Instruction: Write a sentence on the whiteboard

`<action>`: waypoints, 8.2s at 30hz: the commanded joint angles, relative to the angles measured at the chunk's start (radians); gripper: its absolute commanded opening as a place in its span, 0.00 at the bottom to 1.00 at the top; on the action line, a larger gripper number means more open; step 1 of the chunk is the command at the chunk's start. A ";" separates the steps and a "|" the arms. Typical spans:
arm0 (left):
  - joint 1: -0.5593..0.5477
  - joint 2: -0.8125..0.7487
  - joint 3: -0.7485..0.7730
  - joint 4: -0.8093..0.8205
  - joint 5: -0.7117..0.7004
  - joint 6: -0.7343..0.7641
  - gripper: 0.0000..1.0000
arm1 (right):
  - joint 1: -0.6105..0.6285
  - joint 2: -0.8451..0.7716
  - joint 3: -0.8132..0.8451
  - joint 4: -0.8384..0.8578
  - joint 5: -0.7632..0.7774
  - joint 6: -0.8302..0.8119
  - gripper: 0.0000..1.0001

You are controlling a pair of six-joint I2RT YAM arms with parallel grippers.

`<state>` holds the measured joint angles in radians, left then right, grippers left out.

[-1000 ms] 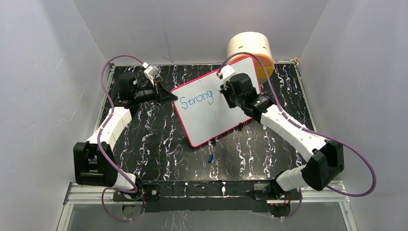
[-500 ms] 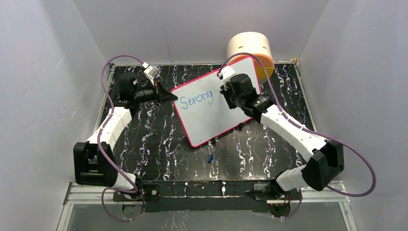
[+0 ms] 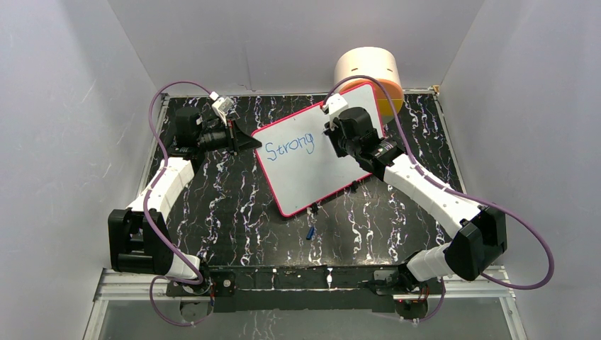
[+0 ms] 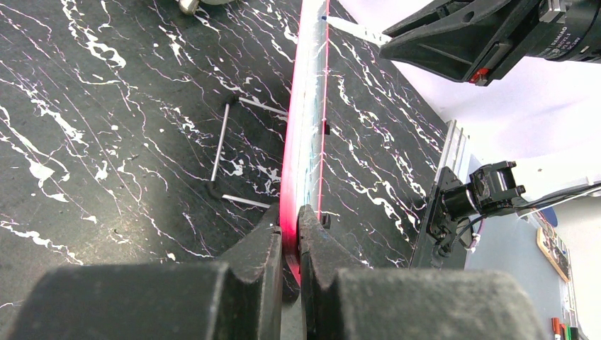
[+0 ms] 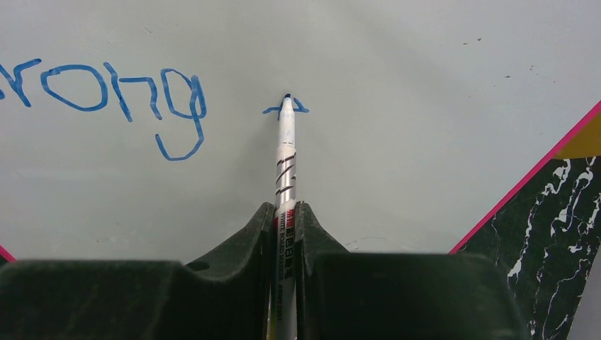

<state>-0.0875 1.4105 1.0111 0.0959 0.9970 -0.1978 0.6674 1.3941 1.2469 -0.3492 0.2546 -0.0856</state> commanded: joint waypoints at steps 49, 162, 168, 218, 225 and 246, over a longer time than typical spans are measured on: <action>-0.034 0.042 -0.013 -0.090 -0.059 0.101 0.00 | -0.006 -0.011 0.002 -0.069 0.006 -0.014 0.00; -0.038 0.051 -0.006 -0.128 -0.060 0.110 0.00 | -0.043 0.003 0.029 -0.117 -0.046 -0.019 0.00; -0.038 0.053 -0.007 -0.128 -0.061 0.110 0.00 | -0.043 -0.006 0.015 -0.121 -0.049 -0.017 0.00; -0.041 0.051 -0.006 -0.130 -0.064 0.112 0.00 | -0.065 0.039 0.090 -0.015 0.029 -0.039 0.00; -0.041 0.051 -0.006 -0.133 -0.067 0.113 0.00 | -0.069 0.037 0.082 -0.039 0.008 -0.033 0.00; -0.041 0.050 -0.005 -0.137 -0.072 0.115 0.00 | -0.069 0.012 0.030 -0.113 -0.013 -0.013 0.00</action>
<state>-0.0875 1.4216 1.0279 0.0654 0.9977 -0.1825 0.6022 1.4269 1.2861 -0.4637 0.2405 -0.1078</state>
